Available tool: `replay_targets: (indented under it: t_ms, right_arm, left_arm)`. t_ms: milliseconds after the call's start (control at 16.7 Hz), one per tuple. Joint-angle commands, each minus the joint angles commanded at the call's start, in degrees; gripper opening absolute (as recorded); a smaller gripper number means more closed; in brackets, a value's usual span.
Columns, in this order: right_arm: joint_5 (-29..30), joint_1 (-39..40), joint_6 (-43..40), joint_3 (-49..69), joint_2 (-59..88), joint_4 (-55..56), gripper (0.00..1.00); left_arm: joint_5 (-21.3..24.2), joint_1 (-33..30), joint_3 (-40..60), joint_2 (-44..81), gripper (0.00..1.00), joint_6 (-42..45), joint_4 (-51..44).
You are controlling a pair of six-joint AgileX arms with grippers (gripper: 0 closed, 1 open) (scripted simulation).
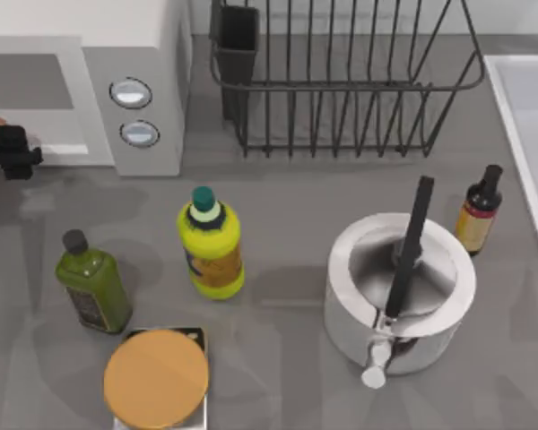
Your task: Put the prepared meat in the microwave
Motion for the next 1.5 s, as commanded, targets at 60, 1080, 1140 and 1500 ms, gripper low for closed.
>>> replay_targets:
  t_ms: [60,1080,1140,1500]
  right_arm:
    - [0.0,0.0,0.0,0.0,0.0,0.0,1.00]
    - [0.0,0.0,0.0,0.0,0.0,0.0,1.00]
    - [0.0,0.0,0.0,0.0,0.0,0.0,1.00]
    - [0.0,0.0,0.0,0.0,0.0,0.0,1.00]
  left_arm:
    - [0.6,-0.1,-0.4,1.0,0.00,-0.3,3.2]
    - [-2.6,-1.5,14.7,7.8,0.00,-2.4,11.7]
    - [-3.3,-1.8,18.1,9.2,0.00,-2.6,11.4]
    - [-3.9,-2.8,35.8,19.1,0.00,-2.8,3.4]
